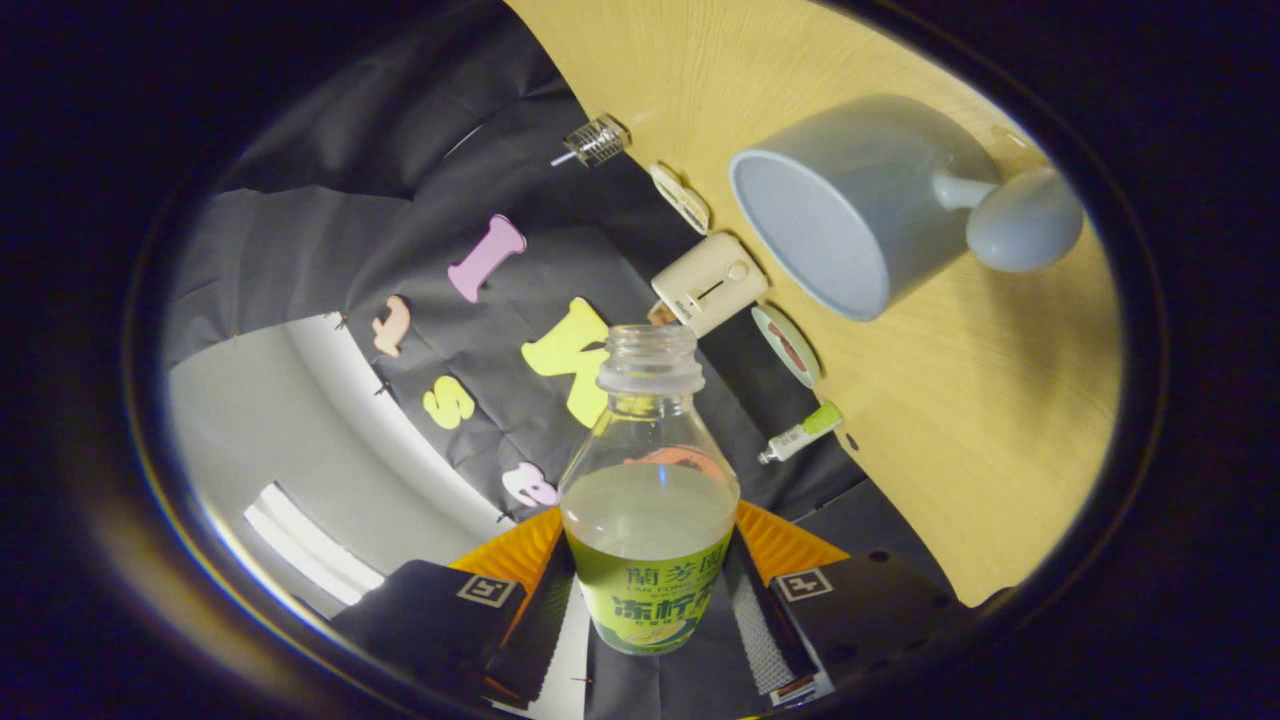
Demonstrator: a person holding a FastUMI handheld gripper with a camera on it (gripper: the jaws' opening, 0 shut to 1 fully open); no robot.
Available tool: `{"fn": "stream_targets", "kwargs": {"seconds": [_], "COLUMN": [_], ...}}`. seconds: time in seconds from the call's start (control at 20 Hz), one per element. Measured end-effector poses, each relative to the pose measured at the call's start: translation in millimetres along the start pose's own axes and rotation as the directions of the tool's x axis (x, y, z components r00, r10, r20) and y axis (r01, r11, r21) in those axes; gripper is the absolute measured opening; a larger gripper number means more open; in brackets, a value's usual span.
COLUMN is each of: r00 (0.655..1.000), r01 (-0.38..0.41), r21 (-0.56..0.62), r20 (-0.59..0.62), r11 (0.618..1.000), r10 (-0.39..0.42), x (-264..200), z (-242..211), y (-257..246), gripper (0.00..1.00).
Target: Take the bottle from table, then pour the juice into the cup, finally place the bottle on the coaster
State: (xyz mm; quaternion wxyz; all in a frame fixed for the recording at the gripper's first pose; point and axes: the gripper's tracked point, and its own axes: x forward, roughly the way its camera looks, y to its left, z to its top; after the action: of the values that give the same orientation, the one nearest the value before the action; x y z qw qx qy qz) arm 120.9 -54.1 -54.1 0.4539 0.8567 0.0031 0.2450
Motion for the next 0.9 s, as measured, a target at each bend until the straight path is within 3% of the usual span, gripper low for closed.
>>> {"fn": "stream_targets", "kwargs": {"seconds": [0.3,0.45,0.7,0.9], "r00": [0.999,0.994,0.988,0.98], "r01": [0.046,0.106,0.153,0.199], "r21": [-0.144,-0.295,-0.56,-0.739], "r20": [0.033,0.047,0.085,0.136], "r11": [0.989,0.95,0.814,0.643], "r10": [-0.042,-0.096,-0.127,-0.148], "x": [-9,-8,-4,-1], "z": [12,12,15,11], "y": [2,3,14,28], "gripper": [0.79,0.79,0.79,0.79]}}
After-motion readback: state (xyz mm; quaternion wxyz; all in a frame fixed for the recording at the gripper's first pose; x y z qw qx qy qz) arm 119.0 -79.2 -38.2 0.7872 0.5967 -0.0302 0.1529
